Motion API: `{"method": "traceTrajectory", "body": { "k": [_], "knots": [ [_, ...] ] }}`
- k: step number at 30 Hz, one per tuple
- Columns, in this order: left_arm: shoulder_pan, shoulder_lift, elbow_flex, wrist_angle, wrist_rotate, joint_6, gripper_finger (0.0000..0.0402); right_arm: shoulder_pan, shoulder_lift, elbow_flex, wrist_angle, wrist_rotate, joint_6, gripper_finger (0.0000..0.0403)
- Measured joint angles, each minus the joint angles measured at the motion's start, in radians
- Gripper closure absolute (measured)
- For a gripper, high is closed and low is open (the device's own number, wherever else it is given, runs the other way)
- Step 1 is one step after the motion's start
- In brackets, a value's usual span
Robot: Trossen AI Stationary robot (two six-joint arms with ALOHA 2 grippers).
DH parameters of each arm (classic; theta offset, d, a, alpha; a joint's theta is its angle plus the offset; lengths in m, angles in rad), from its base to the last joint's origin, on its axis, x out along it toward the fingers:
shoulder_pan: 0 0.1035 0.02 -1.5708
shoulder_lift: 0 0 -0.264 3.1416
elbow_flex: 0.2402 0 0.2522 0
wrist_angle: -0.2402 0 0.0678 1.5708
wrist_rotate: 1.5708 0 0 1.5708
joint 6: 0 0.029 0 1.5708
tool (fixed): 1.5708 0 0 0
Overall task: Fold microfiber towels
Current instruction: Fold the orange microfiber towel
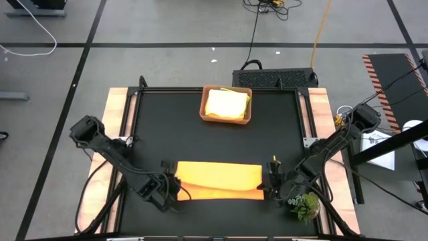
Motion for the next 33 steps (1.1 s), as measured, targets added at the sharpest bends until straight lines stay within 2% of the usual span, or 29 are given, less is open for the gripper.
{"method": "traceTrajectory", "body": {
  "k": [10,18,22,26,33],
  "knots": [
    [-0.073,0.0,-0.001,0.118,0.013,0.001,0.0401,0.039,0.0,0.0,-0.002,-0.005,0.012,0.0403],
    [-0.084,0.0,-0.001,0.144,0.013,-0.01,0.0397,0.04,0.0,-0.014,0.019,-0.012,0.037,0.0398],
    [-0.084,0.0,-0.001,0.19,0.053,0.01,0.0377,0.039,0.0,-0.061,0.099,-0.085,0.048,0.0379],
    [-0.084,0.0,-0.001,0.236,0.088,0.021,0.0344,0.04,0.0,-0.108,0.18,-0.116,0.064,0.0352],
    [-0.084,0.0,-0.001,0.216,0.14,0.014,0.0302,0.039,0.0,-0.145,0.294,-0.165,0.054,0.0296]
  ]
}}
